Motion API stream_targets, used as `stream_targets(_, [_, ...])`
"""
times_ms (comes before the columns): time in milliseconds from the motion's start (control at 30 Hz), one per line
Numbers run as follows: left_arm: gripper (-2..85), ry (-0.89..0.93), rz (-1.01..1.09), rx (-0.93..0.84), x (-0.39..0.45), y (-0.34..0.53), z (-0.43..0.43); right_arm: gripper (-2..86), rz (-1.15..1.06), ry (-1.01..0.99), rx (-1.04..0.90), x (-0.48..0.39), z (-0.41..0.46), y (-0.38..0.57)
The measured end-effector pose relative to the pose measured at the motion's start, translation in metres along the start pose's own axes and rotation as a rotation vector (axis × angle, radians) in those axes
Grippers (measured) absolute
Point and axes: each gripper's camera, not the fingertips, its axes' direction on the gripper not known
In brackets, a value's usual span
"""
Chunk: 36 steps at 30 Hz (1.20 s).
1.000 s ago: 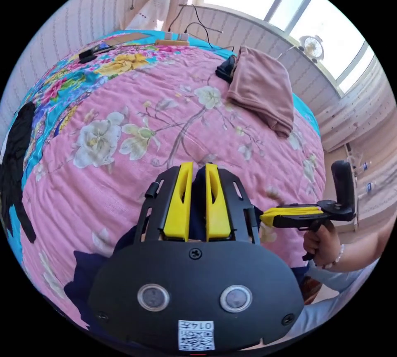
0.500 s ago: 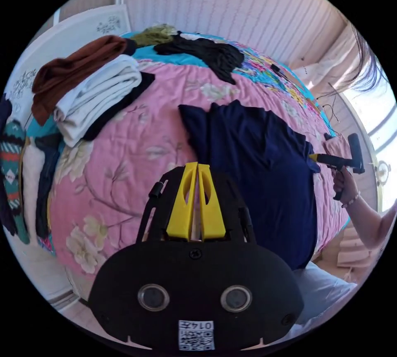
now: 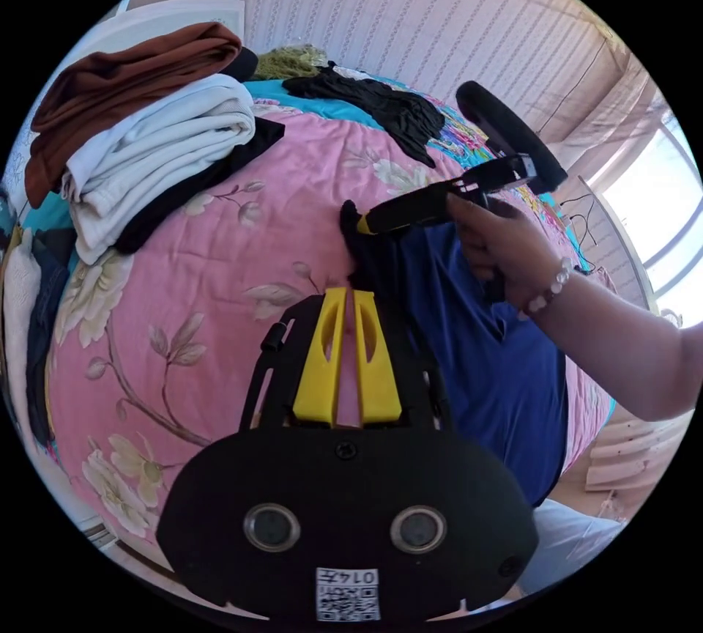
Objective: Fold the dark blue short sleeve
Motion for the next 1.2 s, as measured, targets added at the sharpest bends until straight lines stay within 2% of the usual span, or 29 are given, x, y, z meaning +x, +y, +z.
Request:
stream_targets(200, [5.1, 0.064, 0.001, -0.052, -0.012, -0.013, 0.014, 0.8, 0.077, -0.035, 0.043, 0.023, -0.036, -0.001])
stream_targets(333, [1.2, 0.058, 0.035, -0.079, -0.017, -0.013, 0.013, 1.4, 0.065, -0.076, 0.038, 0.020, -0.043, -0.027])
stream_targets(433, [-0.3, 0.001, 0.024, -0.032, -0.023, -0.007, -0.014, 3.6, 0.044, -0.086, 0.053, 0.006, -0.052, -0.055])
stream_targets(533, [-0.6, 0.018, -0.011, 0.027, -0.035, 0.004, -0.044, 6.7, -0.001, -0.125, 0.079, -0.017, -0.057, -0.095])
stream_targets(767, [-0.8, -0.001, -0.113, 0.060, -0.066, 0.034, -0.073, 2.1, -0.129, -0.022, -0.169, -0.064, -0.028, -0.187])
stream_targets(867, [-0.8, -0.065, -0.171, 0.197, -0.074, 0.050, -0.110, 1.1, -0.226, -0.129, -0.092, -0.087, -0.047, -0.210])
stream_targets(933, [-0.8, -0.122, -0.190, 0.251, -0.074, 0.065, -0.124, 0.7, -0.302, -0.281, 0.000, -0.107, -0.063, -0.229])
stream_targets(1000, [-0.8, -0.148, -0.224, 0.225, -0.078, 0.079, -0.121, 0.7, -0.310, -0.318, -0.014, -0.117, -0.056, -0.243])
stream_targets(1067, [-0.7, -0.146, -0.292, 0.108, -0.092, 0.089, -0.104, 0.7, -0.299, -0.271, -0.059, -0.126, -0.036, -0.253])
stream_targets(1133, [-0.5, -0.116, -0.334, 0.096, -0.102, 0.096, -0.097, 1.0, -0.292, -0.147, -0.146, -0.136, -0.005, -0.263])
stream_targets(1200, [-0.3, -0.084, -0.365, 0.104, -0.110, 0.100, -0.098, 1.3, -0.293, -0.132, -0.157, -0.142, -0.002, -0.269])
